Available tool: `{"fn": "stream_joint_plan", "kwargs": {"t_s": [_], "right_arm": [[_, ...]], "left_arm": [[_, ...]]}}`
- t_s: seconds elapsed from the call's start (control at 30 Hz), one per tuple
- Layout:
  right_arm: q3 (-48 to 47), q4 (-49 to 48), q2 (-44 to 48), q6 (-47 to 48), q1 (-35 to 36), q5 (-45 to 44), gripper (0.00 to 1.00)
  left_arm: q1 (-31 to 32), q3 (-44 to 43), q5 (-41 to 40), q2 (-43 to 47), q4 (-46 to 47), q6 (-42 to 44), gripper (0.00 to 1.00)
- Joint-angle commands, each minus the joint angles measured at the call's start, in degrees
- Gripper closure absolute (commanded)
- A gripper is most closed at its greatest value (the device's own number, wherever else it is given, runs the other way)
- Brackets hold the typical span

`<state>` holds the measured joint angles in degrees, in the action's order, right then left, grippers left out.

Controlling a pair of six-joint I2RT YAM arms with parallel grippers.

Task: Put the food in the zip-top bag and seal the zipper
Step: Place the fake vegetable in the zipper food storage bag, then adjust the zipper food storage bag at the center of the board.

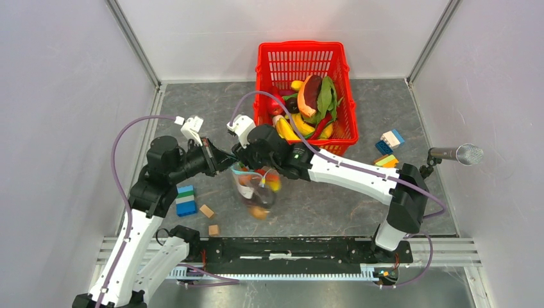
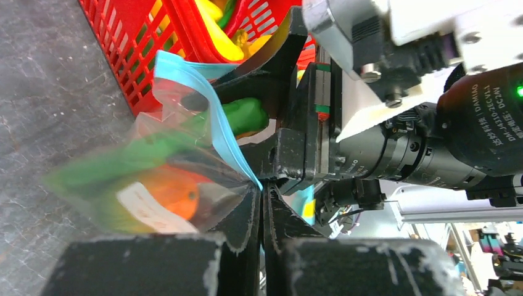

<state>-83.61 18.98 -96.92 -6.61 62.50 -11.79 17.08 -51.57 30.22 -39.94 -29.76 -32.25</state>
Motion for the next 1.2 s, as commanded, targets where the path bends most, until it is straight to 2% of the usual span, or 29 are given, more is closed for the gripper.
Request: {"fn": "stream_joint_plan", "kwargs": {"t_s": [0.0, 0.17, 0.37, 0.6, 0.7, 0.83, 0.93, 1.03, 1.17], "right_arm": [[-2.2, 0.7, 1.2, 0.5, 0.3, 4.4, 0.43], [0.2, 0.9, 5.9, 0.0, 0.3, 10.6, 0.33], [1.5, 1.2, 13.6, 0.9, 0.3, 11.3, 0.21], [7.0, -0.7, 20.1, -0.9, 0.3, 11.2, 0.19], [13.0, -3.9, 24.5, -6.3, 0.3, 4.5, 0.21], [29.5, -13.0, 35.0, -15.7, 0.4, -1.4, 0.26], [35.8, -14.1, 40.2, -22.4, 0.4, -6.8, 0.27], [40.5, -17.9, 42.6, -27.9, 0.4, -8.5, 0.22], [44.9, -25.0, 41.3, -33.9, 0.4, -9.3, 0.21]], "left_arm": [[0.5, 0.0, 2.0, 1.9, 9.1, -6.3, 0.98], [0.5, 0.8, -4.2, 1.9, 6.5, -4.6, 0.98], [0.5, 3.6, -6.7, 2.5, 7.0, -4.7, 0.98], [0.5, 6.6, -6.1, 2.5, 9.8, -6.6, 0.98], [0.5, 6.4, -6.5, 2.4, 9.8, -6.6, 0.98], [0.5, 6.2, -6.9, 2.4, 9.7, -6.3, 0.98], [0.5, 6.4, -6.9, 2.4, 10.0, -6.5, 0.98], [0.5, 6.3, -7.0, 2.4, 10.2, -6.5, 0.98], [0.5, 6.3, -6.9, 2.4, 10.3, -6.5, 0.98]]}}
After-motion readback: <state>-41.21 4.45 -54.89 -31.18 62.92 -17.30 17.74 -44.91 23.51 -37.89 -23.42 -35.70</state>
